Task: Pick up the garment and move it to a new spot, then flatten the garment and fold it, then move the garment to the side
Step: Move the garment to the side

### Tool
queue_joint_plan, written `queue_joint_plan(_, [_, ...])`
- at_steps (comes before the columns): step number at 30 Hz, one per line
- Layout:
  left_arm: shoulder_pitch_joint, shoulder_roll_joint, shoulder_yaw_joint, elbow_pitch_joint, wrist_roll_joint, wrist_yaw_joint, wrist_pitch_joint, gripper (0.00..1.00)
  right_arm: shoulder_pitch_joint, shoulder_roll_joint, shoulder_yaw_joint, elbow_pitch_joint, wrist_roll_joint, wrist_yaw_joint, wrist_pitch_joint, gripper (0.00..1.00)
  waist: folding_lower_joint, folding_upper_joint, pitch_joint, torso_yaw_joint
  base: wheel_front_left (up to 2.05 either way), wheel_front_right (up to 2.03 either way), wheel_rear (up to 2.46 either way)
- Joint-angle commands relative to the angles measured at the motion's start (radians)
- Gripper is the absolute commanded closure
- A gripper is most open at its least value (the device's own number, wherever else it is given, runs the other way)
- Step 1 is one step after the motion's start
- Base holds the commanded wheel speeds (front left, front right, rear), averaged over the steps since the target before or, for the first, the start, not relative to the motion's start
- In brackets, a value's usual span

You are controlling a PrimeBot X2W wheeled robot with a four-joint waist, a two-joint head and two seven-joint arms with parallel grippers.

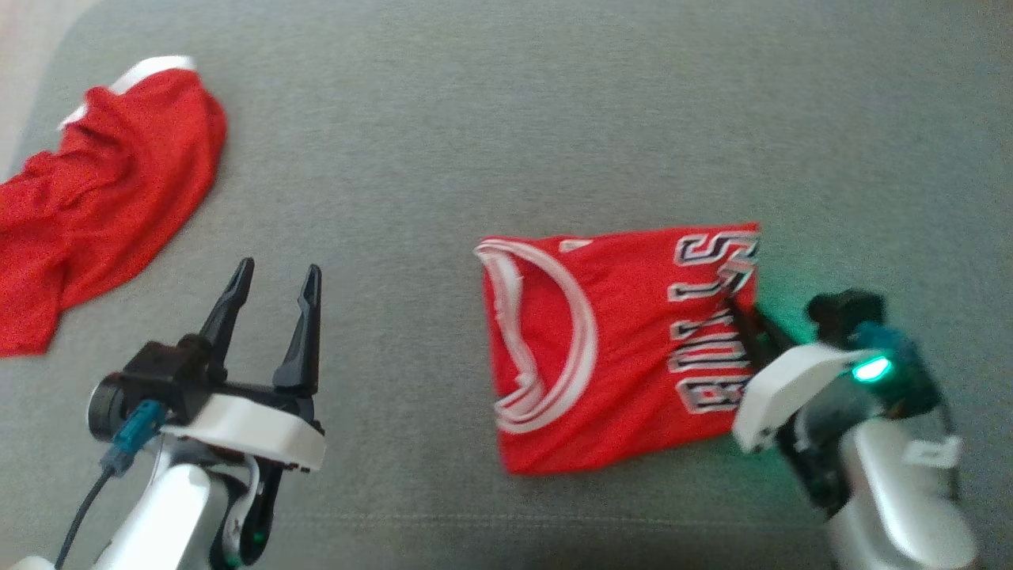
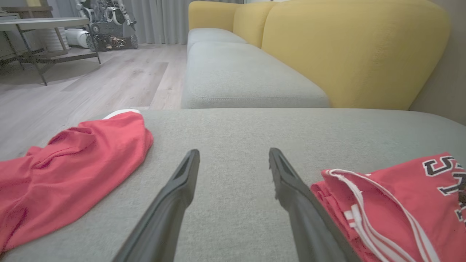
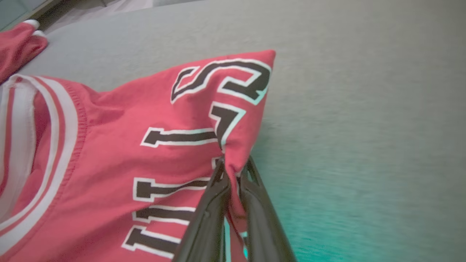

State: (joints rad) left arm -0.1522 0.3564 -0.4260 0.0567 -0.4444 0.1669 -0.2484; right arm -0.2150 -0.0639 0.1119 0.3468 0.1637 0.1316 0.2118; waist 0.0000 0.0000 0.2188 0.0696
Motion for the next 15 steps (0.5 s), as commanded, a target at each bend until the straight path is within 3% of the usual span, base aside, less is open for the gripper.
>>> queue_joint_plan(1, [-0.060,0.025,0.048,-0.038,0.010,-0.003,-0.011,0.00,-0.052,-0.029,-0.007,-0.054,-0.009,-0.001,0.004,1.00,0.0000,0.0000,0.011,-0.037,0.00,0.00,0.00])
queue_joint_plan(7, [-0.078,0.033,0.052,-0.056,0.017,-0.006,-0.012,0.00,-0.134,-0.129,-0.123,-0.078,-0.030,-0.001,0.039,1.00,0.0000,0.0000,0.046,-0.111,0.00,0.00,0.00])
queue_joint_plan(15, [-0.112,0.035,0.049,-0.068,0.024,-0.016,-0.012,0.00,-0.232,-0.240,-0.286,-0.107,-0.052,-0.001,0.099,1.00,0.0000,0.0000,0.095,-0.158,0.00,0.00,0.00])
